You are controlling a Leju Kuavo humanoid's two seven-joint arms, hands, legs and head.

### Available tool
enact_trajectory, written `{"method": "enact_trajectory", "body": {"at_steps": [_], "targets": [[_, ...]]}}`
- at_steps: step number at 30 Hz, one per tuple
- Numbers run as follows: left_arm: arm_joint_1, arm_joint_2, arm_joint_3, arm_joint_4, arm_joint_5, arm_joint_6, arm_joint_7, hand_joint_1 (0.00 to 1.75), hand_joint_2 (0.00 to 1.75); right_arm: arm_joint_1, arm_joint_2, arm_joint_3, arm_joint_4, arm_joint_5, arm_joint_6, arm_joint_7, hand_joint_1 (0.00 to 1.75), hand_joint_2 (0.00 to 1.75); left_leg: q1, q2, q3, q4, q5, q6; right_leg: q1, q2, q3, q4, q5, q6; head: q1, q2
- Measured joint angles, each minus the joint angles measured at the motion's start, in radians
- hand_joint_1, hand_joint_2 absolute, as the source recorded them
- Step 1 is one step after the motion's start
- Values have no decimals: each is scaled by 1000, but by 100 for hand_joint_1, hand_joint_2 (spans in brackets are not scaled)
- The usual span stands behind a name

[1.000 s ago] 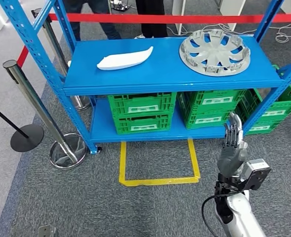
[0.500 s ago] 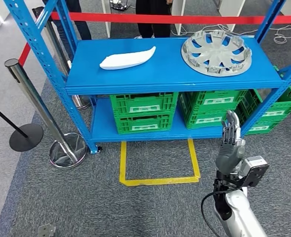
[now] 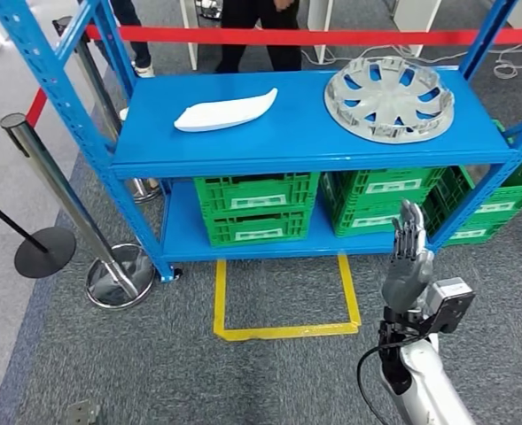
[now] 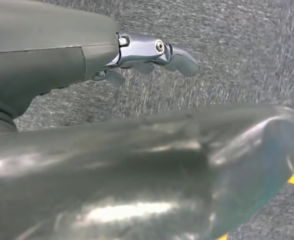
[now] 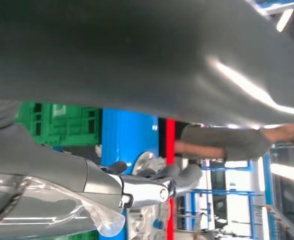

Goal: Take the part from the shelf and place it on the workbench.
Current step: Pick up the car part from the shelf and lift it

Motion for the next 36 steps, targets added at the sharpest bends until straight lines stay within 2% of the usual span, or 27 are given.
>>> {"method": "enact_trajectory", "body": {"at_steps": [2, 5, 6, 7, 8, 9, 10, 12, 14, 16, 17, 18, 20, 21, 22, 23, 25, 27, 29, 32, 34, 36], "targets": [[-3, 1, 0, 0, 0, 0, 0, 0, 0, -2, 0, 0, 0, 0, 1, 0, 0, 0, 2, 0, -25, 57, -12, -11, -5, 0, 16, -7, -3, -9, -2, 0], [-3, 0, -1, 0, 0, 0, 4, 0, 0, -5, 0, 0, 2, 0, 3, 0, 0, 0, 8, 0, -133, 234, -80, -25, -6, 0, 32, -10, -18, -20, -4, 0], [-2, 0, -1, 0, 0, 0, 5, 0, 0, -5, 0, 0, 4, 0, 4, 0, 0, 0, 9, 0, -162, 268, -89, -26, -6, 2, 38, -10, -24, -20, -4, 0], [-1, 0, -1, 0, 0, 0, 5, 0, 0, -4, 0, 0, 5, 0, 4, 0, 0, 0, 9, 0, -175, 269, -77, -26, -6, 3, 47, -10, -31, -19, -4, 0], [0, 0, -1, 0, 0, 0, 5, 0, 0, -3, 0, 0, 7, 0, 4, 0, 0, 0, 9, 0, -171, 234, -40, -24, -6, 4, 57, -10, -38, -18, -4, 0], [0, 0, -1, 0, 0, 0, 5, 0, 0, -4, 0, 0, 7, 0, 5, 0, 0, 0, 8, 0, -155, 172, 11, -19, -6, 5, 68, -10, -46, -16, -4, 0], [0, 1, -1, 0, 0, 0, 5, 0, 0, -5, 0, 1, 8, 0, 5, 0, 0, 0, 5, 0, -138, 115, 49, -14, -5, 5, 79, -11, -53, -13, -4, 0], [0, 2, -2, 0, 0, -1, 6, 0, 0, -8, 0, 1, 11, 1, 6, 0, 0, 0, -2, 0, -119, 37, 72, 0, -4, 6, 88, -14, -63, -3, -5, 0], [3, 2, -2, 0, 1, -1, 6, 0, 0, -9, 0, 2, 13, 2, 7, 0, 0, 0, -6, -1, -113, 18, 65, 13, -3, 7, 93, -11, -66, 13, -8, 0], [4, 1, -2, 0, 3, -1, 6, 0, 0, -11, 0, 3, 15, 4, 7, -1, 0, 0, -1, -1, -94, 6, 76, 24, -3, 6, 94, 6, -77, 26, -8, 0], [2, 1, -2, 0, 4, 0, 6, 0, 0, -14, 0, 3, 15, 5, 8, -1, 0, 0, 2, 0, -84, 1, 75, 28, -3, 5, 83, 32, -92, 30, -7, 0], [-1, 1, -2, 0, 5, 0, 6, 0, 0, -17, 0, 4, 16, 5, 8, -1, 0, 0, 3, 0, -78, -2, 74, 32, -3, 5, 57, 78, -115, 32, -5, 0], [-3, 0, -2, 0, 6, 0, 6, 0, 0, -18, 0, 4, 18, 5, 9, -1, 0, 0, 3, -1, -74, -2, 67, 37, -3, 4, -18, 199, -160, 37, -4, 0], [-3, 0, -3, 0, 7, 0, 6, 0, 0, -16, 0, 4, 19, 5, 9, -1, 0, 0, 2, -2, -72, -2, 63, 38, -3, 4, -53, 242, -170, 38, -4, 0], [-1, -1, -3, 0, 7, 0, 7, 0, 0, -15, 0, 4, 21, 5, 9, -1, 0, 0, 2, -3, -69, -2, 59, 38, -3, 4, -75, 256, -161, 39, -4, 0], [0, -1, -3, 0, 8, 0, 7, 0, 0, -15, 0, 4, 22, 5, 10, -1, 0, 0, 1, -3, -63, -1, 53, 37, -3, 4, -80, 235, -132, 38, -3, 0], [-1, -1, -3, 0, 9, 0, 7, 0, 0, -16, 0, 4, 24, 5, 11, -1, 0, 0, 1, -4, -48, -2, 40, 33, -2, 4, -49, 124, -44, 31, -4, 0], [-4, -1, -3, 0, 10, 1, 7, 0, 0, -19, 1, 4, 26, 6, 12, -1, 0, 0, 0, -4, -40, 0, 30, 24, 3, 3, -19, 30, -6, 19, -5, 0], [-5, -1, -4, 0, 11, 1, 8, 0, 0, -20, 1, 4, 27, 8, 13, -1, 0, 0, -2, -4, -38, 4, 24, 15, 7, 2, -10, 4, -12, 5, -5, 0], [-6, 0, -5, -1, 11, 2, 8, 0, 0, -21, 4, 2, 27, 8, 16, -1, 0, 0, -1, -3, -38, 29, 1, -1, 1, 1, 19, -10, -6, -13, -6, 0], [-8, 0, -5, -1, 12, 3, 8, 0, 0, -24, 5, 2, 27, 7, 20, -2, 0, 0, 4, -3, -84, 125, -43, -13, -1, 0, 32, -16, -9, -20, -8, 0], [-6, 0, -6, -1, 12, 3, 8, 0, 0, -25, 5, 1, 27, 4, 25, -2, 0, 0, 9, -2, -153, 243, -83, -22, -1, 0, 40, -16, -16, -25, -9, 0]]}}
